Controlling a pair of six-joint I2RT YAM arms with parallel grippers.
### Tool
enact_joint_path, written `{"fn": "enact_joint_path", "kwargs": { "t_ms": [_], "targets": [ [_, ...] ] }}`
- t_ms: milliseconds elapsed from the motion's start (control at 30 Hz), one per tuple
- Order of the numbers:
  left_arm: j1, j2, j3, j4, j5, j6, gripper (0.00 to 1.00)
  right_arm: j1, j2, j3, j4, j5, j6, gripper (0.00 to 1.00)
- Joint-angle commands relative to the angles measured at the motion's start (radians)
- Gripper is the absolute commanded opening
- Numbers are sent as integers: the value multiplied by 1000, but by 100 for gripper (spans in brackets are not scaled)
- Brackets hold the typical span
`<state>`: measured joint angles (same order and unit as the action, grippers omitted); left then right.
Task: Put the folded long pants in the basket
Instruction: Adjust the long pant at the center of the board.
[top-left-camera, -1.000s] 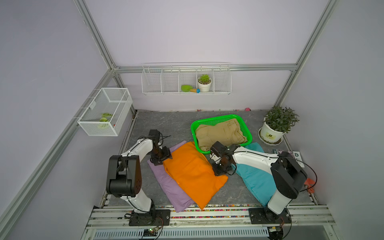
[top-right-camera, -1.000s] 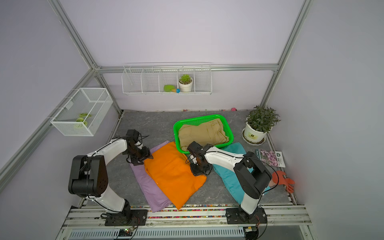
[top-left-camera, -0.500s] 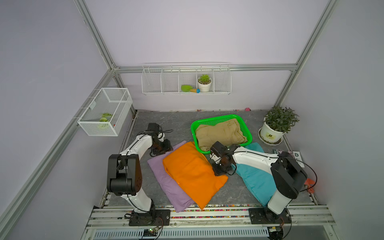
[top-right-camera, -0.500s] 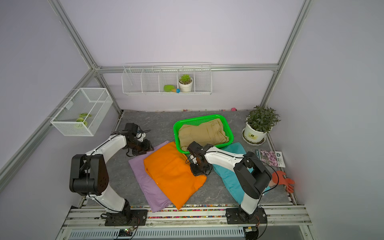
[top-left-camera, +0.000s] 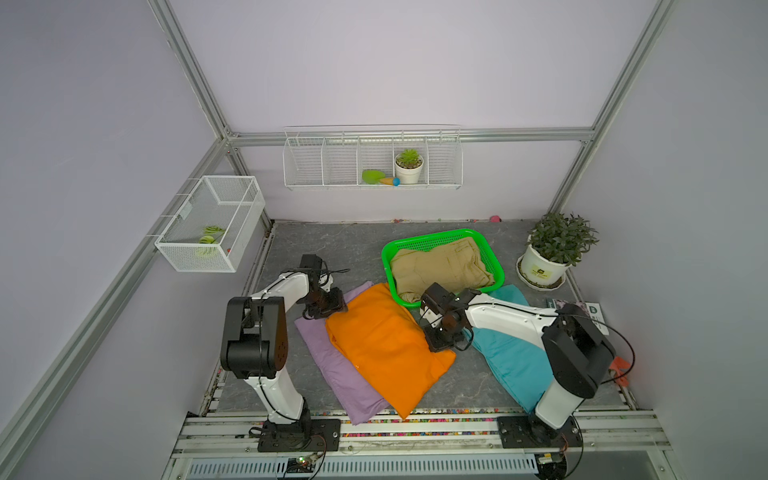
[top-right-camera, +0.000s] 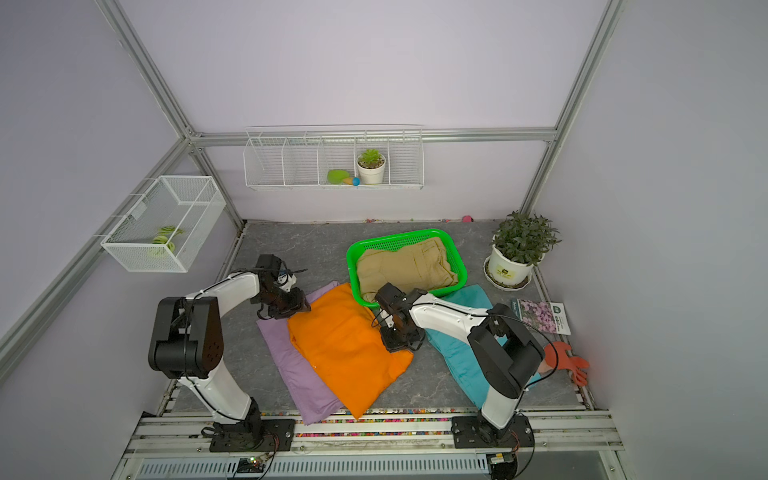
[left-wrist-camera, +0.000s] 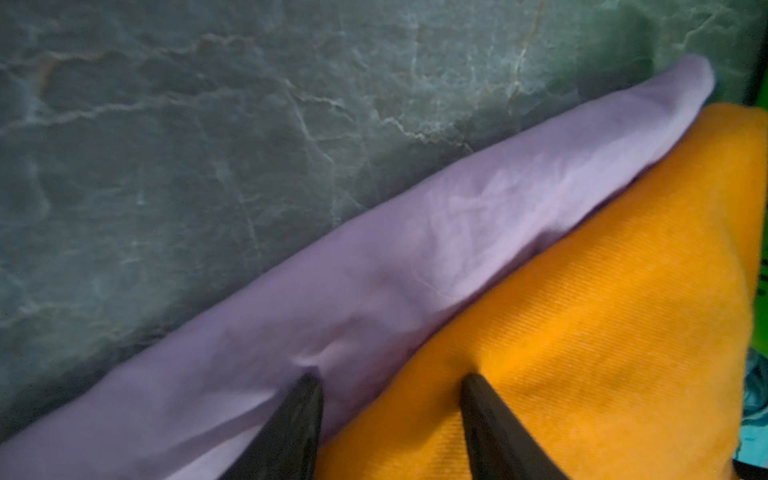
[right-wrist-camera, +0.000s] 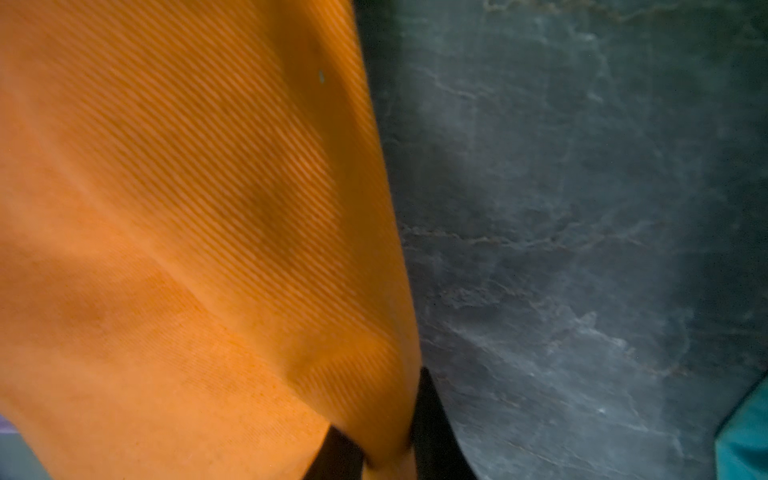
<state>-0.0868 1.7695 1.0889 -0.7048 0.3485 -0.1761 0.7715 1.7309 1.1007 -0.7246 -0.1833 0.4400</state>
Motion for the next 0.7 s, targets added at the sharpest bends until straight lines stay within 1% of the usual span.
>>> {"fn": "enact_joint_path", "kwargs": {
  "t_ms": [0,100,200,267,300,333,400,467,500,533,567,600,667],
  "targets": [
    [1,-5,-23,-15,36,11,47,-21,14,-7,16,70,28,4],
    [1,-17,-24,-12,72,7,37,-23,19,-6,17,73,29,4],
    [2,-17,-16,-18,89,9,16,-22,24,-3,16,75,36,4],
    [2,-19,-3,-31,78,4,9,-22,23,3,16,85,43,4],
    [4,-15,5,-44,70,1,2,-22,17,2,20,90,48,5],
    [5,-13,17,-58,57,-1,0,-21,8,0,28,96,56,8],
    [8,-15,23,-71,17,-13,0,-23,-17,1,38,107,71,25],
    [14,-26,22,-76,-29,-29,0,-23,-64,-9,50,132,99,48],
    [20,-33,19,-76,-46,-40,0,-22,-92,-17,57,149,111,55],
    [32,-41,16,-72,-55,-56,0,-20,-127,-23,47,193,136,61],
    [51,-50,11,-69,-53,-76,0,-18,-159,-25,16,256,165,64],
    [72,-53,8,-67,-42,-92,0,-15,-190,-33,6,282,186,65],
    [115,-56,1,-64,-3,-117,0,-15,-279,-90,25,278,258,67]
  ]
}}
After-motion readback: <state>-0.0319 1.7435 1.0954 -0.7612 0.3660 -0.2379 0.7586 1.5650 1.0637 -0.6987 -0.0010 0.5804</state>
